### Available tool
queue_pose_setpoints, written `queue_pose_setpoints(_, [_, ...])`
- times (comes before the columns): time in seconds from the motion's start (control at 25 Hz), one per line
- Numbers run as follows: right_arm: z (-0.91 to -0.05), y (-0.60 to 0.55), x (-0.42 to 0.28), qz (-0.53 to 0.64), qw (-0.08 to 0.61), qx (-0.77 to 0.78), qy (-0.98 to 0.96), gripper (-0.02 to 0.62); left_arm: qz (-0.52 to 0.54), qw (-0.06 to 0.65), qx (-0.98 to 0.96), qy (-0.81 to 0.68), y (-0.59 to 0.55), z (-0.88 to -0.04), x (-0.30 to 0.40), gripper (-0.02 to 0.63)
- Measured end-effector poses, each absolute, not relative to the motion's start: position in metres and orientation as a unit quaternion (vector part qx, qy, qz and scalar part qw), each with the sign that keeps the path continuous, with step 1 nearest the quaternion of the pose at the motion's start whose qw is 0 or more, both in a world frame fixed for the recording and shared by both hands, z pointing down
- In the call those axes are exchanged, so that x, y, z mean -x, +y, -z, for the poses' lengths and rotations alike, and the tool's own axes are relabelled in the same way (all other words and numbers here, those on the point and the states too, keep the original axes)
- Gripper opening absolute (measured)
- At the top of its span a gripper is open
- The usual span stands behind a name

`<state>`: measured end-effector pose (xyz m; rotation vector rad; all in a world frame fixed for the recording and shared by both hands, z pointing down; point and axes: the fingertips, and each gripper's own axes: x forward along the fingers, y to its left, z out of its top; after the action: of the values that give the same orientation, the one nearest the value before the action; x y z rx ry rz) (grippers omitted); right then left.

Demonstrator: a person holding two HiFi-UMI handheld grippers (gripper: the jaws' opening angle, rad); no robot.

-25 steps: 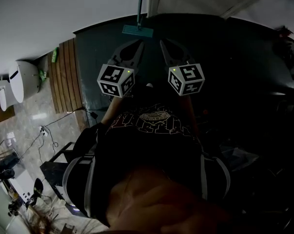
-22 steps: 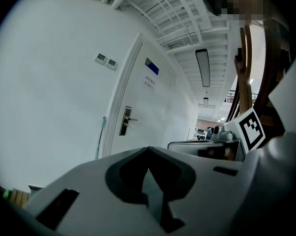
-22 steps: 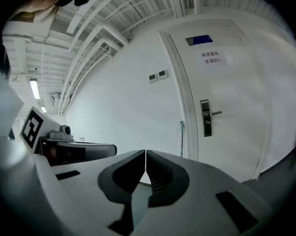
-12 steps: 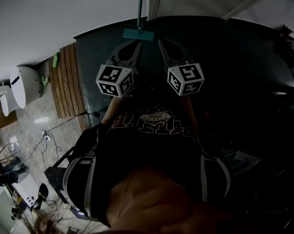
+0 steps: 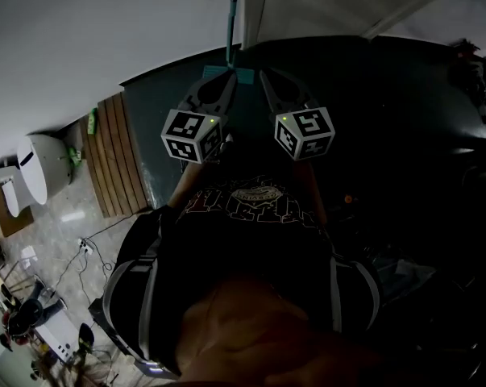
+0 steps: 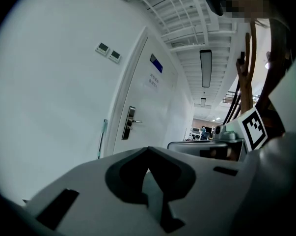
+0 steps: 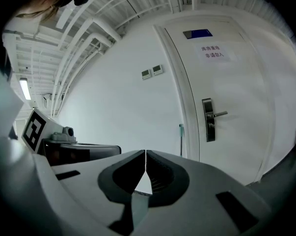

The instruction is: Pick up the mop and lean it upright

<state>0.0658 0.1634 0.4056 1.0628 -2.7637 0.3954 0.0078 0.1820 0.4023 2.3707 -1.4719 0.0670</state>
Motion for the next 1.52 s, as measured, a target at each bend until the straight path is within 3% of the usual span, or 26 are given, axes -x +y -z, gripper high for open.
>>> queue_pose_setpoints(0.68, [-0.413,0.099,0.011,-0.126,0.087,-0.352,-0.923,0.02,-0.03,0.171,-0.845,-0.506,0.122,-0.406,0.058,0.048])
queue_pose_setpoints(1.52, [-0.411,-0.038,0.031,-0.12,0.106,-0.302,-0.94,0.02,-0.019,0.181,-0.811,-0.556,-0.007,-0.407,0.076,0.048])
